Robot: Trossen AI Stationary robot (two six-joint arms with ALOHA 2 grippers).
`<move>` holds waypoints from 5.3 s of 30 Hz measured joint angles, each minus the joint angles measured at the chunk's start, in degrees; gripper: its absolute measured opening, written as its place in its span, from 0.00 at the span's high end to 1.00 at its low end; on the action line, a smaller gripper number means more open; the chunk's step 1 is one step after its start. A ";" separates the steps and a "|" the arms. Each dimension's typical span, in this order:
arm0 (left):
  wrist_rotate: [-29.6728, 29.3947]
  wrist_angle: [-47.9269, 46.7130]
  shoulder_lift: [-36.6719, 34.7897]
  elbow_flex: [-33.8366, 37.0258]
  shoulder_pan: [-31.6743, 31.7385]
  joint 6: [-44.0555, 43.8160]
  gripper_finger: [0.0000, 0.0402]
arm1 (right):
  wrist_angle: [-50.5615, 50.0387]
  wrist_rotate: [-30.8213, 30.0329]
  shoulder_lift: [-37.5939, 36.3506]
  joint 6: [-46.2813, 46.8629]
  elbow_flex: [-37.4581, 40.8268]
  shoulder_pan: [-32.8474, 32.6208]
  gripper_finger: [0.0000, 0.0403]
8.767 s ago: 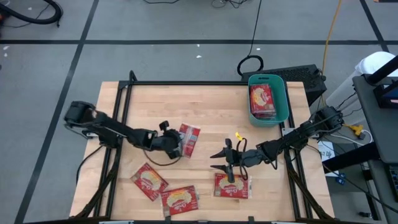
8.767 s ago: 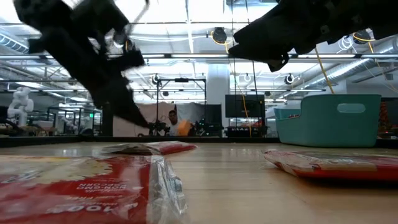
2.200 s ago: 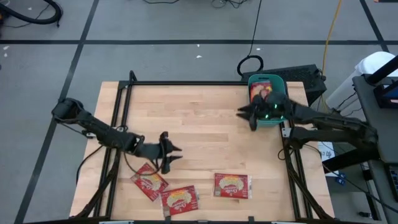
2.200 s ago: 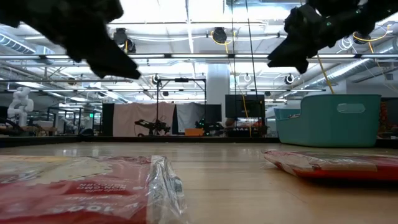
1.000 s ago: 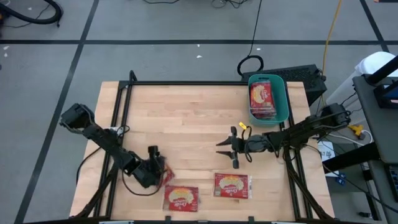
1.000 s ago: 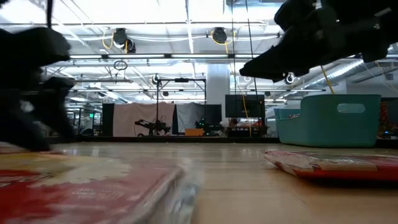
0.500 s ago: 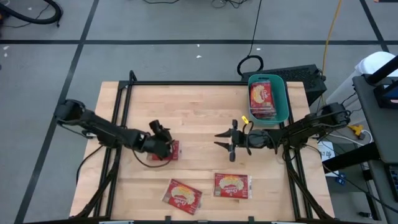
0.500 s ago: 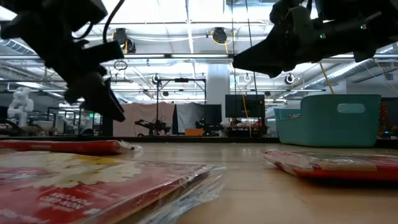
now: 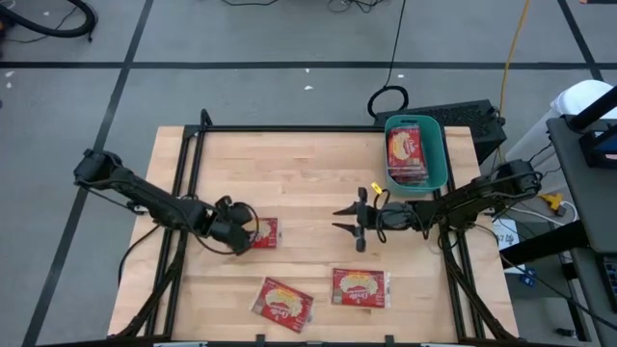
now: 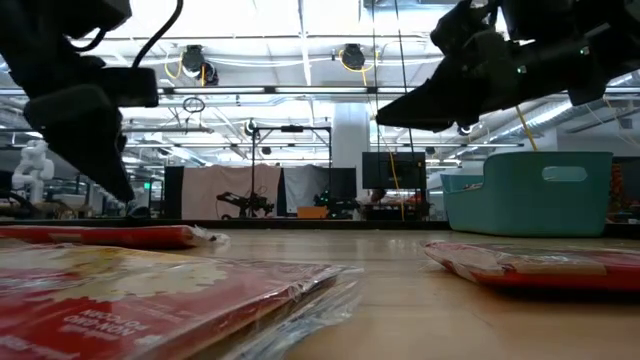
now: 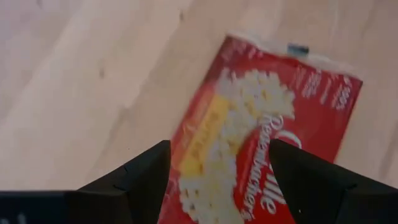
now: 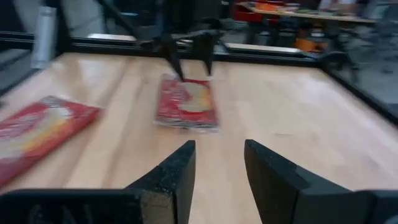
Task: Sort popcorn bags into baskets
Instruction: Put the red popcorn bag into the green bin
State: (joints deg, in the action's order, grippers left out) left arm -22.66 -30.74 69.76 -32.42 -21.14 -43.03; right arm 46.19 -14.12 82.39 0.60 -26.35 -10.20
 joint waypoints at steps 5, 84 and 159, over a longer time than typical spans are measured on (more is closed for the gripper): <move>2.27 -1.12 0.00 0.00 -2.78 -3.18 0.32 | -0.57 5.19 -0.02 -0.02 0.00 -0.26 0.67; -18.10 45.90 8.31 -3.51 21.85 46.21 0.93 | 14.27 -22.78 6.02 29.98 -2.40 3.27 0.67; 0.41 44.44 7.04 -4.39 20.67 42.48 0.62 | -60.11 33.17 -21.01 21.89 -26.93 51.51 0.92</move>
State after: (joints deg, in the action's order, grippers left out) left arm -22.25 13.70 76.79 -36.82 -0.47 -0.56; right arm -13.92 19.05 61.38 22.49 -53.28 41.31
